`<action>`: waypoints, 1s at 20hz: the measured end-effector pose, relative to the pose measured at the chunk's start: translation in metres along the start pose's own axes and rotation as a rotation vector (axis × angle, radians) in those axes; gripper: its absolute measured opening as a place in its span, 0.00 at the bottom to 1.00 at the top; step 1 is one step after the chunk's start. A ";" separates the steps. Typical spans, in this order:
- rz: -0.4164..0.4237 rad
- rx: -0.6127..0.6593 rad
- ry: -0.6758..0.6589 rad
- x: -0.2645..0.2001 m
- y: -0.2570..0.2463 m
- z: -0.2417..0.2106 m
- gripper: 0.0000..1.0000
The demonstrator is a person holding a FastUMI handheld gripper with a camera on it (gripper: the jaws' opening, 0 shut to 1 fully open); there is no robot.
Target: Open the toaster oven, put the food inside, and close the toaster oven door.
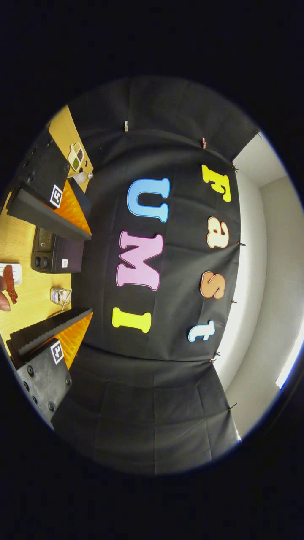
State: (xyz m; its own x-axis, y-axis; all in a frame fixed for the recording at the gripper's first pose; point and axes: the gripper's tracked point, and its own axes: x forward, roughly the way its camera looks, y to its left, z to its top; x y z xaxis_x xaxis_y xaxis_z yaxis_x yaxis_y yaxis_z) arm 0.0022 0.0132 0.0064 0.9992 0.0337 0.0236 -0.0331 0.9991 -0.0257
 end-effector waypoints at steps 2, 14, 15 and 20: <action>0.000 0.007 0.005 0.001 0.002 -0.001 0.97; 0.066 0.045 0.044 0.016 0.027 -0.028 0.97; 0.073 0.047 0.054 0.027 0.048 -0.033 0.97; 0.074 0.121 0.112 0.069 0.102 -0.079 0.97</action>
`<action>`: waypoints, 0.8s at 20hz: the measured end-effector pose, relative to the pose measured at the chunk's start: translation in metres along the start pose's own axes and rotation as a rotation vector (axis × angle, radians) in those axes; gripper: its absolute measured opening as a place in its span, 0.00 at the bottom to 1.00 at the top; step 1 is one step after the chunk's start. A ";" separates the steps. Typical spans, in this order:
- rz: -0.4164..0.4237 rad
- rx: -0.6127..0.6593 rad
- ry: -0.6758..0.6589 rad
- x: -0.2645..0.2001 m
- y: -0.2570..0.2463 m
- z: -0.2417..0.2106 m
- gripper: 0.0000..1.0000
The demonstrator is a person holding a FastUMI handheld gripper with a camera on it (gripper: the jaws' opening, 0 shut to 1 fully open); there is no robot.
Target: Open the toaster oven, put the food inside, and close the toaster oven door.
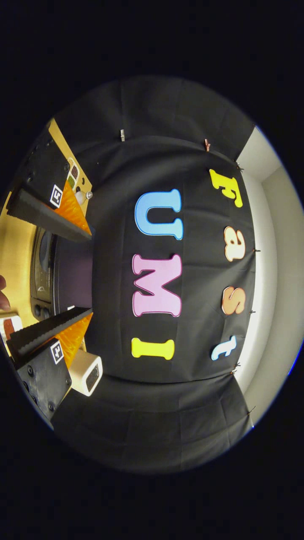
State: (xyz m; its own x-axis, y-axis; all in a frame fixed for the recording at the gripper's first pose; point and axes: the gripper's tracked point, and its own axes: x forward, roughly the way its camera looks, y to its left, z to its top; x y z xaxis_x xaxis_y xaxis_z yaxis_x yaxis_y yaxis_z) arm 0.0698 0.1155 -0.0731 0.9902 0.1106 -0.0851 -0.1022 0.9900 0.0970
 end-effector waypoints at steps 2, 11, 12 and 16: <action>-0.019 0.016 0.018 0.016 0.009 -0.019 0.97; -0.031 0.007 0.230 0.072 0.044 -0.120 0.97; -0.033 0.004 0.246 0.077 0.045 -0.126 0.98; -0.061 0.018 0.311 0.090 0.043 -0.150 0.98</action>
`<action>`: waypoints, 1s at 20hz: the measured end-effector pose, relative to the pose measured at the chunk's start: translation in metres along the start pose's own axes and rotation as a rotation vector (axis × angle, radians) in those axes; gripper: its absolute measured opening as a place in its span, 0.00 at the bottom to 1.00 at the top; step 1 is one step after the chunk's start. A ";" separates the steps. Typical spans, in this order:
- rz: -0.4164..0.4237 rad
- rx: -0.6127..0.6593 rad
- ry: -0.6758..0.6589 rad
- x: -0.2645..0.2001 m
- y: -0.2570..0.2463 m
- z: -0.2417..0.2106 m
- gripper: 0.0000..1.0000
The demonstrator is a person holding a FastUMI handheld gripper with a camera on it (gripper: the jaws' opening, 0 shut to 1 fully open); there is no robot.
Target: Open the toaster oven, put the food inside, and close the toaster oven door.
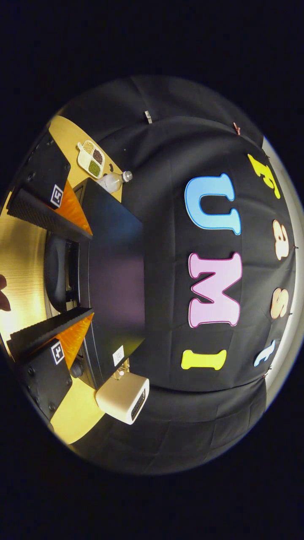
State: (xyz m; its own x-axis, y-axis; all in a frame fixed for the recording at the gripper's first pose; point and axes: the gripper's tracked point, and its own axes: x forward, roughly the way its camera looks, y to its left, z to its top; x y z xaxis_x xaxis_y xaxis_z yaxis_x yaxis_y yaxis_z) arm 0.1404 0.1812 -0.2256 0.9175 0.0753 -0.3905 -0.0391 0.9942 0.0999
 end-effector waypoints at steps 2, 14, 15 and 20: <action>-0.005 -0.002 -0.018 0.000 0.003 0.000 0.98; 0.001 -0.027 0.012 -0.023 0.006 -0.028 0.99; 0.002 -0.022 0.015 -0.028 0.006 -0.031 0.99; 0.006 -0.003 0.053 -0.047 0.005 -0.052 0.99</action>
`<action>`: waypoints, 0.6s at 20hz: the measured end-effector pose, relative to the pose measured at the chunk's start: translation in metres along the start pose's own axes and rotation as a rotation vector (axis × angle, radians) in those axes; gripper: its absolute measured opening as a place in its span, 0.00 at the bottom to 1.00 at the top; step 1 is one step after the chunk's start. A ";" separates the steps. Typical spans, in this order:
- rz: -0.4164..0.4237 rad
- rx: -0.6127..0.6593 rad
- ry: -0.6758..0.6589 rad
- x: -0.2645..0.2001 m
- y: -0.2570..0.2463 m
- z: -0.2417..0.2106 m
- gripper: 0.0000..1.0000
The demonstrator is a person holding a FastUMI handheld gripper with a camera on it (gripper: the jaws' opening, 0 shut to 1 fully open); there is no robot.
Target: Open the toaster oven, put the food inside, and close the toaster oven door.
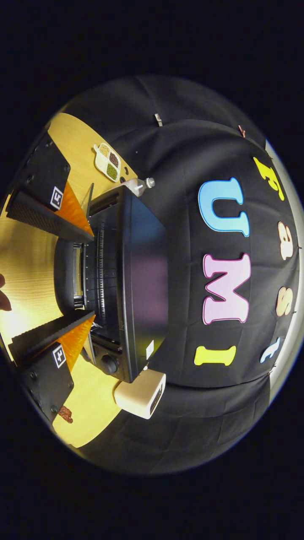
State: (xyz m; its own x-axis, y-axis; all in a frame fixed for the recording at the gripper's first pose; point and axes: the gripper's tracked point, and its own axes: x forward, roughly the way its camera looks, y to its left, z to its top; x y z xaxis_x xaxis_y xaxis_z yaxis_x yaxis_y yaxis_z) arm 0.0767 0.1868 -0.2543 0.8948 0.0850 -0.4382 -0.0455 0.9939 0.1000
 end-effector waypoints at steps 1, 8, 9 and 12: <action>0.003 0.005 0.014 -0.003 0.000 -0.005 0.99; 0.007 -0.023 0.092 -0.022 -0.002 -0.040 0.98; 0.003 -0.029 0.106 -0.023 -0.002 -0.046 0.98; 0.000 -0.049 0.146 -0.029 -0.003 -0.065 0.98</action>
State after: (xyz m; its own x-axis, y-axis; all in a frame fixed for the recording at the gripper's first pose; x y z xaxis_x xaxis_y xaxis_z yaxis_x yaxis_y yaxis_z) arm 0.0219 0.1857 -0.3003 0.8207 0.0905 -0.5641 -0.0703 0.9959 0.0576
